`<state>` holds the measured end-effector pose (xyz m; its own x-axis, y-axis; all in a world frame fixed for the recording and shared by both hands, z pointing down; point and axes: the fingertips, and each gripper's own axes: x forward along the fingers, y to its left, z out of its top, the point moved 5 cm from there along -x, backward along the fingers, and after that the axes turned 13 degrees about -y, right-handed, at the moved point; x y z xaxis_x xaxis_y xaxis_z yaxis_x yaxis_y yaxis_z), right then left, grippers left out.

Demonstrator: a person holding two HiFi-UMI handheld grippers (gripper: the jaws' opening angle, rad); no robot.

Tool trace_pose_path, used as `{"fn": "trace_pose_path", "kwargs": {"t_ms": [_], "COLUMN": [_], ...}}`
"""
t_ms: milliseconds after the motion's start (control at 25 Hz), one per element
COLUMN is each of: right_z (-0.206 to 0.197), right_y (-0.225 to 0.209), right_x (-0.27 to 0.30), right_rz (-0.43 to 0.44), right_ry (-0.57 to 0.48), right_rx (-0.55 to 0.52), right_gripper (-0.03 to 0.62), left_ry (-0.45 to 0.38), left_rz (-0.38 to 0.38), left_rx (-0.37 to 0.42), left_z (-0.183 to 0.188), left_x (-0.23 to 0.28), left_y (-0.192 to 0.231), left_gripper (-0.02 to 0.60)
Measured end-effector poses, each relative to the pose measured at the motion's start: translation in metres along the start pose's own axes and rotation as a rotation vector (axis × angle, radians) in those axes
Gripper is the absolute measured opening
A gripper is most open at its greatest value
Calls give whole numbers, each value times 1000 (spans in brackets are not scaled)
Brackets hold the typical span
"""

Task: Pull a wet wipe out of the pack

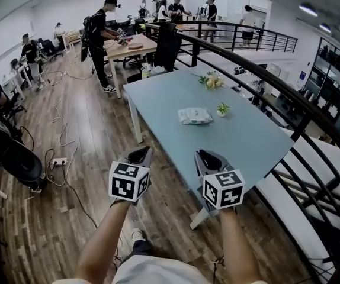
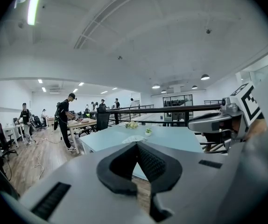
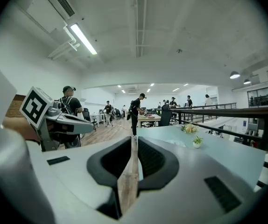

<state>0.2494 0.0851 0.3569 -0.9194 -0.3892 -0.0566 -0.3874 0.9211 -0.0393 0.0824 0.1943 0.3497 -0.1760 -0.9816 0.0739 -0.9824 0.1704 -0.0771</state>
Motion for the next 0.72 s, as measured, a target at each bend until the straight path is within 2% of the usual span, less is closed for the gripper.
{"fn": "trace_pose_path", "kwargs": {"t_ms": [360, 720], "right_z": [-5, 1], "right_y": [-1, -3], "right_x": [45, 105], "right_rz": [-16, -81], "right_ry": [17, 13], "right_rx": [5, 9], "right_gripper": [61, 111], "left_ry": [14, 11], "left_rz": [-22, -72], "left_rx": [5, -2], "left_z": [-4, -1], "left_x": [29, 75], "left_y": [41, 98], "left_gripper": [-6, -6]}}
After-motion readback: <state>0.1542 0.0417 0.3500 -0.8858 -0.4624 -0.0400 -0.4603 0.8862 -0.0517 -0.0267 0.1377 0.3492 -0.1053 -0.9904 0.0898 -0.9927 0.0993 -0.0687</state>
